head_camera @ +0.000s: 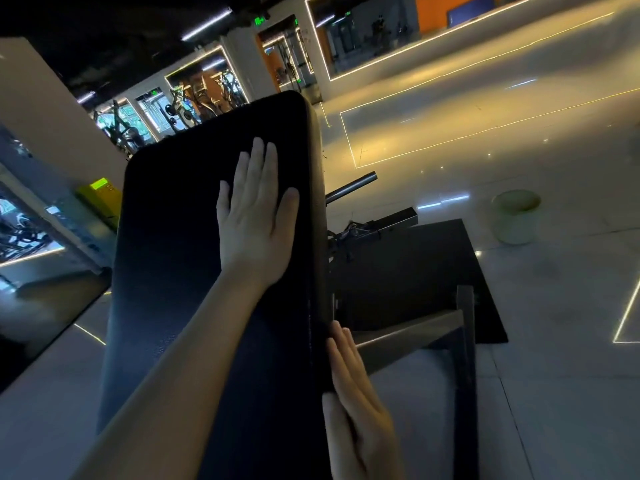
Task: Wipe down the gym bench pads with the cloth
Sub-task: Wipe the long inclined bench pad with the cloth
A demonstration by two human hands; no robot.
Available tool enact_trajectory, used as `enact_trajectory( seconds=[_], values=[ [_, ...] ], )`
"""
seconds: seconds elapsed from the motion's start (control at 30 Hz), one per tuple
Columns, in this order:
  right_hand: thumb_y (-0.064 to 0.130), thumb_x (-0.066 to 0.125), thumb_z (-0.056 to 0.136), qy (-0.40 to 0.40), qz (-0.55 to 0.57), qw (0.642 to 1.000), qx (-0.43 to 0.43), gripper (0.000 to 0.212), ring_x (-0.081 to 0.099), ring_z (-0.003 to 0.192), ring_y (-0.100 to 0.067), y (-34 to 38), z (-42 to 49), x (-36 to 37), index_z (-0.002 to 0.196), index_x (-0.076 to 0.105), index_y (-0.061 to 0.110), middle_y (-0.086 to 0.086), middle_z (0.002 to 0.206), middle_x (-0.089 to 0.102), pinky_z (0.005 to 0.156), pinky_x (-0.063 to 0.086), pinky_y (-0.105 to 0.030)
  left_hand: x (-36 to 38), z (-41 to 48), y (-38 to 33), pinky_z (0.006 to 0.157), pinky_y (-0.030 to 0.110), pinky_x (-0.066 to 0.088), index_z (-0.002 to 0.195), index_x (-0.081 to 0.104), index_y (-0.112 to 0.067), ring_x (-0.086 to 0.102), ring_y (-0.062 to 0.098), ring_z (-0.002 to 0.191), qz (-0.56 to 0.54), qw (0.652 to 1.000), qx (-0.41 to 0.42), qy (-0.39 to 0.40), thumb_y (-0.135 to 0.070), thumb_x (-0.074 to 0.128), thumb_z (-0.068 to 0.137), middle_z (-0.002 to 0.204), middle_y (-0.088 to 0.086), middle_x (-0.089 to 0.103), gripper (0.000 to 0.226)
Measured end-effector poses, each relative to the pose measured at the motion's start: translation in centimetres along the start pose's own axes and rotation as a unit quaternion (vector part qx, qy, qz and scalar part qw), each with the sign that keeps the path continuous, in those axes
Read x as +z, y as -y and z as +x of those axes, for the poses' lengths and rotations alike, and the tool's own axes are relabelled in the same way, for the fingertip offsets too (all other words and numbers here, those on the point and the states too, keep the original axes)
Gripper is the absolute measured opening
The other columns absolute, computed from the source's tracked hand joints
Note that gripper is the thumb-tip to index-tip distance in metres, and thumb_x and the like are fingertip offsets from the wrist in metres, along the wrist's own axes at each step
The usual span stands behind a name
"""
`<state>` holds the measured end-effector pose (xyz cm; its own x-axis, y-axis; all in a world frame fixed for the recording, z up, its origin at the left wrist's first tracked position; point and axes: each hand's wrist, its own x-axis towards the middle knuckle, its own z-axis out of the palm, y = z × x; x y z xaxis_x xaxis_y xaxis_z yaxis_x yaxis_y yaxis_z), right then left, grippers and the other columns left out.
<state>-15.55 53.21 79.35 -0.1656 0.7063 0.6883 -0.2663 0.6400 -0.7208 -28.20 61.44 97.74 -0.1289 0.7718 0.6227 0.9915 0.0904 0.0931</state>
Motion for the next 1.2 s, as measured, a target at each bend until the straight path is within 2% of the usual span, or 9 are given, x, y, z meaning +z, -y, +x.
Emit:
enact_trajectory(
  seconds=[0.13, 0.23, 0.33, 0.47, 0.53, 0.63, 0.7, 1.0, 1.2],
  values=[
    [0.032, 0.045, 0.100, -0.051, 0.106, 0.992, 0.047, 0.049, 0.025, 0.146, -0.015, 1.0, 5.5, 0.6, 0.148, 0.037, 0.026, 0.009, 0.155, 0.035, 0.118, 0.024, -0.027, 0.1, 0.0, 0.2, 0.117, 0.025, -0.012, 0.158, 0.002, -0.024, -0.007, 0.007, 0.151, 0.008, 1.000, 0.004, 0.003, -0.057, 0.007, 0.094, 0.166, -0.008, -0.003, 0.071],
    [0.016, 0.044, 0.097, -0.063, 0.120, 0.988, 0.067, 0.046, 0.025, 0.146, -0.010, 1.1, 12.8, 0.5, 0.144, 0.041, 0.016, 0.003, 0.153, 0.037, 0.119, 0.024, -0.030, 0.1, 0.0, 0.1, 0.118, 0.027, -0.011, 0.158, 0.003, -0.024, -0.006, 0.008, 0.151, 0.006, 1.000, 0.005, 0.003, -0.055, 0.009, 0.095, 0.166, -0.007, -0.002, 0.070],
    [0.011, 0.041, 0.096, -0.076, 0.092, 0.992, 0.037, 0.045, 0.045, 0.133, -0.008, 0.6, 20.3, 0.3, 0.140, 0.048, 0.007, 0.000, 0.145, 0.047, 0.108, 0.038, -0.021, 0.0, 0.0, 0.1, 0.119, 0.028, -0.009, 0.158, 0.004, -0.024, -0.006, 0.008, 0.151, 0.001, 1.000, 0.004, 0.003, -0.054, 0.010, 0.095, 0.166, -0.007, -0.001, 0.070],
    [0.027, 0.037, 0.096, -0.061, 0.061, 0.996, 0.016, 0.050, 0.058, 0.119, -0.029, -0.5, 23.9, 0.4, 0.136, 0.052, 0.001, -0.018, 0.132, 0.058, 0.093, 0.052, -0.036, -0.2, -0.2, 0.0, 0.119, 0.029, -0.008, 0.158, 0.006, -0.023, -0.006, 0.009, 0.151, 0.002, 1.000, 0.005, 0.007, -0.054, 0.010, 0.095, 0.166, -0.006, 0.000, 0.070],
    [0.019, 0.040, 0.098, -0.070, 0.064, 0.995, 0.013, 0.046, 0.049, 0.130, -0.023, -0.5, 23.0, 0.3, 0.140, 0.048, 0.001, -0.018, 0.140, 0.052, 0.103, 0.045, -0.027, -0.2, -0.2, -0.1, 0.120, 0.031, -0.007, 0.158, 0.005, -0.024, -0.006, 0.009, 0.151, 0.002, 1.000, 0.002, 0.011, -0.054, 0.009, 0.095, 0.166, -0.006, -0.001, 0.070],
    [0.017, 0.040, 0.099, -0.063, 0.087, 0.994, 0.017, 0.046, 0.040, 0.139, -0.018, 0.4, 19.6, 0.2, 0.144, 0.044, 0.005, -0.012, 0.148, 0.045, 0.113, 0.038, -0.037, -0.3, -0.3, -0.3, 0.122, 0.035, -0.006, 0.158, 0.004, -0.025, -0.005, 0.011, 0.152, 0.006, 1.000, -0.005, 0.015, -0.053, 0.011, 0.097, 0.166, -0.005, -0.001, 0.067],
    [0.013, 0.042, 0.099, -0.065, 0.105, 0.991, 0.053, 0.045, 0.032, 0.143, -0.010, 0.9, 16.2, 0.2, 0.144, 0.041, 0.011, -0.003, 0.152, 0.040, 0.117, 0.030, -0.032, -0.4, -0.3, -0.6, 0.123, 0.040, -0.004, 0.158, 0.004, -0.024, -0.005, 0.014, 0.152, 0.019, 0.999, -0.016, 0.026, -0.048, 0.015, 0.101, 0.166, -0.002, -0.001, 0.063],
    [0.025, 0.038, 0.099, -0.029, 0.058, 0.990, 0.124, 0.048, 0.025, 0.146, -0.010, 2.7, -1.4, 0.2, 0.146, 0.034, 0.015, 0.007, 0.155, 0.033, 0.118, 0.024, -0.036, -2.8, -4.4, -0.9, 0.123, 0.052, 0.007, 0.158, 0.003, -0.027, -0.005, 0.021, 0.152, 0.055, 0.989, -0.033, 0.132, -0.041, 0.025, 0.106, 0.166, -0.002, -0.006, 0.058],
    [0.027, 0.037, 0.099, -0.010, 0.082, 0.987, 0.140, 0.048, 0.019, 0.147, -0.005, 3.0, 0.5, -0.1, 0.146, 0.031, 0.019, 0.005, 0.157, 0.029, 0.120, 0.020, -0.031, -2.4, -13.7, -0.9, 0.121, 0.050, 0.001, 0.157, 0.000, -0.029, -0.008, 0.017, 0.152, 0.034, 0.990, -0.042, 0.133, -0.053, 0.013, 0.098, 0.165, -0.007, -0.008, 0.065]
  ],
)
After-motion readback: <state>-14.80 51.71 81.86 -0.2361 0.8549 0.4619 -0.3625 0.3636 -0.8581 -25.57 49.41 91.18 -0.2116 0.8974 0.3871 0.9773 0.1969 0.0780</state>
